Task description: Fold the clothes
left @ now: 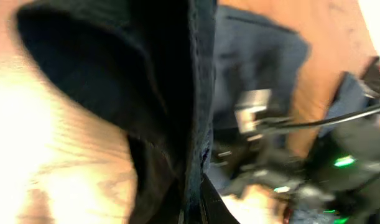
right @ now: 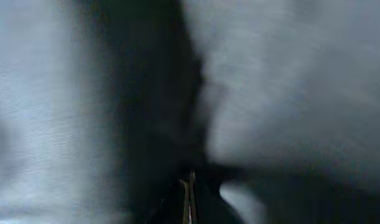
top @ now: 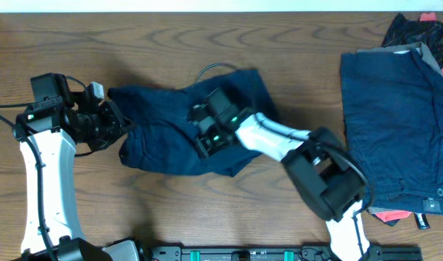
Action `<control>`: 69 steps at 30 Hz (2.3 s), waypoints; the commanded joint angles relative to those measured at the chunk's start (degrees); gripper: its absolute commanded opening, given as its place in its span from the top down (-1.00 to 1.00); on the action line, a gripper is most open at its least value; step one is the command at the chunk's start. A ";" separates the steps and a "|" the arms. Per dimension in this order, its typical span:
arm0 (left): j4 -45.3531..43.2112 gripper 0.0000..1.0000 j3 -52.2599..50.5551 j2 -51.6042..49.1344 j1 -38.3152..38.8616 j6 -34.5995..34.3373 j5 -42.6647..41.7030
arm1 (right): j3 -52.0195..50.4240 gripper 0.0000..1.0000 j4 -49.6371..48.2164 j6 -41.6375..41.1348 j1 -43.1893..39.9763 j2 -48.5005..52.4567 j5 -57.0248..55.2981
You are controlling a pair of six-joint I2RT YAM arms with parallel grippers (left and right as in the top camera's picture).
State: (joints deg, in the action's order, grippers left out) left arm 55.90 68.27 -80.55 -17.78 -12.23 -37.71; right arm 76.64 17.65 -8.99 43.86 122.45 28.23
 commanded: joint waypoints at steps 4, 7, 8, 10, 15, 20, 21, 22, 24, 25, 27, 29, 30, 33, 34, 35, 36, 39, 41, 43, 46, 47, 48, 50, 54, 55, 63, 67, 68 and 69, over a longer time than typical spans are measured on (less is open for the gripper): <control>-5.09 0.88 1.73 0.61 0.13 -3.32 -13.40 | 0.85 0.98 -0.90 -2.34 5.09 1.46 -3.30; -5.44 0.88 1.70 0.57 0.13 -3.50 -13.25 | 2.54 0.98 3.91 -2.32 3.61 -0.94 -7.41; -5.46 0.88 1.70 0.52 0.13 -3.48 -13.25 | 3.15 0.98 6.27 -2.32 2.58 -2.25 -9.94; -5.57 0.88 1.70 0.50 0.13 -3.48 -13.25 | 4.17 0.98 10.86 -2.32 0.07 -5.09 -15.50; -5.64 0.88 1.70 0.50 0.13 -3.48 -13.27 | 4.39 0.98 22.60 -2.27 -7.82 -10.95 -24.39; -5.64 0.88 1.51 0.50 1.22 -2.97 -13.25 | 3.48 0.98 32.39 0.42 -15.08 -10.71 -25.05; -5.68 0.88 1.36 0.50 1.88 -2.82 -13.22 | 3.04 0.98 33.03 0.52 -15.87 -10.43 -25.03; -5.68 0.88 1.27 0.50 2.84 -2.84 -12.92 | 2.43 0.99 33.51 0.50 -16.70 -10.12 -25.03; -5.68 0.88 1.22 0.48 5.05 -2.84 -11.76 | 0.98 0.98 33.48 0.46 -17.64 -9.68 -24.98; -5.73 0.88 1.22 0.48 6.14 -2.84 -11.30 | 0.00 0.98 33.05 0.46 -17.90 -9.51 -24.98; -6.01 0.88 1.22 0.48 9.31 -2.86 -10.21 | -1.92 0.98 31.91 0.46 -17.97 -9.20 -24.98; -6.32 0.88 1.22 0.48 12.04 -2.89 -9.38 | -3.52 0.98 30.40 0.44 -17.79 -9.05 -25.00; -6.36 0.88 1.22 0.48 13.55 -2.86 -9.16 | -4.66 0.98 29.14 0.44 -17.70 -9.03 -25.00; -6.84 0.88 1.22 0.46 17.66 -2.89 -9.16 | -8.17 0.98 24.98 0.09 -17.59 -8.94 -25.00; -7.26 0.88 1.22 0.44 19.21 -2.89 -9.16 | -9.42 0.98 23.50 -0.44 -17.59 -8.94 -25.00; -7.74 0.88 1.22 0.44 21.11 -2.89 -9.14 | -10.56 0.98 22.12 -0.81 -17.59 -8.94 -25.00; -8.24 0.88 1.22 0.44 22.40 -2.91 -9.14 | -11.41 0.98 21.07 -0.85 -17.62 -8.94 -24.98; -10.16 0.88 1.22 0.13 27.06 -5.49 -5.53 | -13.16 0.98 19.39 -0.87 -17.57 -8.94 -24.94; -10.91 0.88 1.22 -0.31 30.03 -9.86 0.00 | -13.42 0.98 19.43 -1.25 -17.46 -8.94 -24.96; -12.11 0.88 1.22 -0.83 33.09 -12.44 2.93 | -13.44 0.98 19.52 -1.27 -17.35 -8.94 -24.87; -14.49 0.88 1.22 -1.70 37.70 -13.22 4.42 | -13.44 0.98 19.43 -1.36 -17.31 -8.94 -24.81; -14.91 0.88 1.22 -2.05 39.10 -13.53 5.42 | -13.44 0.98 19.43 -1.68 -17.31 -8.94 -24.81; -14.99 0.88 1.22 -2.40 40.35 -14.19 6.73 | -13.44 0.98 19.43 -1.70 -17.31 -8.94 -24.81; -14.99 0.88 1.20 -3.21 42.32 -15.61 9.35 | -13.44 0.98 19.52 -1.68 -17.31 -8.94 -24.81; -15.87 0.88 1.20 -5.27 45.46 -18.16 11.43 | -13.44 0.98 19.71 -1.73 -17.31 -8.94 -24.79; -16.24 0.88 1.20 -5.77 46.01 -18.56 11.47 | -13.44 0.98 19.82 -1.75 -17.31 -8.94 -24.79; -20.65 0.33 1.22 -6.67 47.98 -18.99 8.17 | -13.29 0.98 20.55 -4.37 -17.33 -9.22 -24.81; -21.53 -0.27 1.38 -6.40 46.80 -18.93 7.69 | -12.50 0.95 22.12 -5.79 -18.05 -11.45 -25.42; -21.53 -0.27 1.60 -6.21 45.90 -18.49 7.69 | -11.85 0.95 23.06 -5.86 -18.60 -12.50 -26.21; -21.53 -0.27 1.90 -5.95 44.85 -17.70 7.72 | -11.10 0.94 24.11 -6.49 -19.21 -13.64 -27.52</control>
State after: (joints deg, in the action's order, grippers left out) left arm 34.44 68.29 -87.42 29.28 -31.07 -29.45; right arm 66.28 39.70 -13.17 25.89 109.30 3.46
